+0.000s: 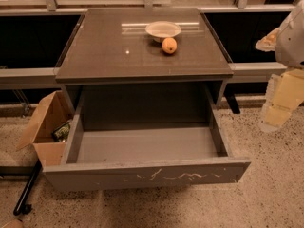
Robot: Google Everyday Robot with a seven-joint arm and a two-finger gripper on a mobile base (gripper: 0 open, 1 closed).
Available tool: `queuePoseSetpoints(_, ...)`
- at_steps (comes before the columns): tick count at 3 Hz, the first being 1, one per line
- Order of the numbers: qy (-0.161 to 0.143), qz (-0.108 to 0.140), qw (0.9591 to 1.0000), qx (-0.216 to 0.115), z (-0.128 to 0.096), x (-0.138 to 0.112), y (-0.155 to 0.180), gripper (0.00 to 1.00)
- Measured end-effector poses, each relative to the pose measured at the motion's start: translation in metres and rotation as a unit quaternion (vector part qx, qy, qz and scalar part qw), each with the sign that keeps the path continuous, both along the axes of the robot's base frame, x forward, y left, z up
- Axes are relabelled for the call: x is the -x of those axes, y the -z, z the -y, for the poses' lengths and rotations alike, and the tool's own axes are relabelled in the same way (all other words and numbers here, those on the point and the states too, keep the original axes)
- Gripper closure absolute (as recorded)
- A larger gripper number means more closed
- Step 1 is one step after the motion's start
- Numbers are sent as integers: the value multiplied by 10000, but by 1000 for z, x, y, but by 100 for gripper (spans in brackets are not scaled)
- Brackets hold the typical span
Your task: Place orange into top drawer
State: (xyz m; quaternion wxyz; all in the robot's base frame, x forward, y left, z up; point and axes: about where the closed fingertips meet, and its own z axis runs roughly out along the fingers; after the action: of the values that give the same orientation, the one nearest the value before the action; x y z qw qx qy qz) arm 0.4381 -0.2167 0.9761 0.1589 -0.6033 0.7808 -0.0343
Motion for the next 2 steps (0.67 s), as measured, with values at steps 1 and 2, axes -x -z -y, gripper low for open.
queuePoseSetpoints(1,0,0,10000,0,0,0,0,0)
queuePoseSetpoints(2,179,158,9991,-341,-4,-35,2,0)
